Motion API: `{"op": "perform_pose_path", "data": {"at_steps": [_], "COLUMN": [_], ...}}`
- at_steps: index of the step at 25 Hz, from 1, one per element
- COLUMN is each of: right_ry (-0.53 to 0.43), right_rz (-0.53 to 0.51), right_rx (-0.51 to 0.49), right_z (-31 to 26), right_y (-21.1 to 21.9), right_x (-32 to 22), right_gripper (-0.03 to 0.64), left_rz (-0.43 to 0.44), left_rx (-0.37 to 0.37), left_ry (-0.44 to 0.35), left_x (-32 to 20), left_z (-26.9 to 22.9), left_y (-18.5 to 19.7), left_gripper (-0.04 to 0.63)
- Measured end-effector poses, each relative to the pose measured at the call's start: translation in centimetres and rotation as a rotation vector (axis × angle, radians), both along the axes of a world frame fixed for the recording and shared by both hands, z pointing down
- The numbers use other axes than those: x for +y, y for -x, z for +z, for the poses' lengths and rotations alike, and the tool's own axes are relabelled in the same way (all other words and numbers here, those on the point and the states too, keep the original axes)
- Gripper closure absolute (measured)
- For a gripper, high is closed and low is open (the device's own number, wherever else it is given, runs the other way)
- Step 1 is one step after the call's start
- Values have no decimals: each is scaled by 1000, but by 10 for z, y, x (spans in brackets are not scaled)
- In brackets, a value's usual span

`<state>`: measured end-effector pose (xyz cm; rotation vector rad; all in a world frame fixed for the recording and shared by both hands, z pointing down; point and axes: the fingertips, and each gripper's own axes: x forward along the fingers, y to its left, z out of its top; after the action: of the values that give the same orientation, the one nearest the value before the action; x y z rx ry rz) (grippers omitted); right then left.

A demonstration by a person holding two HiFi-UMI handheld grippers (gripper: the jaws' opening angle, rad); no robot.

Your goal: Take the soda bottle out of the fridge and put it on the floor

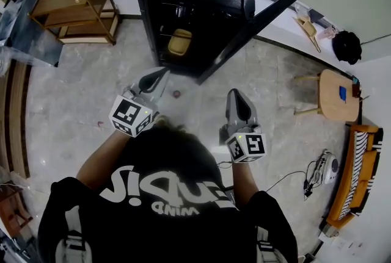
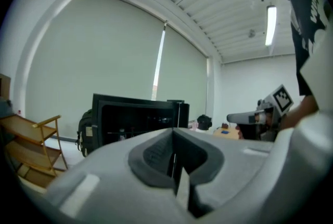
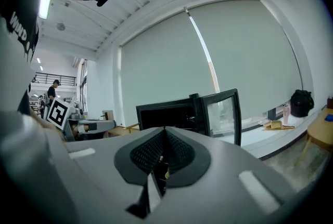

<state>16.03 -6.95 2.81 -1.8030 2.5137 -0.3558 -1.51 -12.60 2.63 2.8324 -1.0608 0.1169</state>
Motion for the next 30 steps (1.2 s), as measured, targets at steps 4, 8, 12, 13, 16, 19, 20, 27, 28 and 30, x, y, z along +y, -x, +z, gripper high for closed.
{"op": "perform_pose_path", "data": {"at_steps": [4,8,12,13,16,19,20,27,28,30], "right_ry": [-12,-2,20,27,35,43,43,42,41,40], "right_rz": [-6,-16,-10,-6,9,23,29,52,54,56], "right_rx": [28,31,42,41,35,33,30,17,16,16], "right_z": [-5,-2,6,9,11,16,17,16,16,14], "right_y": [2,5,3,2,1,-1,-2,-11,-12,-14], "right_x": [2,3,11,13,17,19,20,24,24,27], "right_gripper": [620,620,620,620,620,620,620,620,620,620], "left_rz": [-45,-68,-58,-55,-50,-47,-46,-42,-41,-43], "left_rx": [12,21,24,21,18,14,13,20,21,24], "left_ry": [26,45,46,44,41,40,41,46,47,50], "left_x": [9,14,13,12,10,9,9,12,13,15], "left_z": [10,18,18,18,16,15,15,13,13,12], "left_y": [21,27,21,19,18,17,17,14,13,12], "left_gripper": [594,594,594,594,594,594,594,594,594,594]}}
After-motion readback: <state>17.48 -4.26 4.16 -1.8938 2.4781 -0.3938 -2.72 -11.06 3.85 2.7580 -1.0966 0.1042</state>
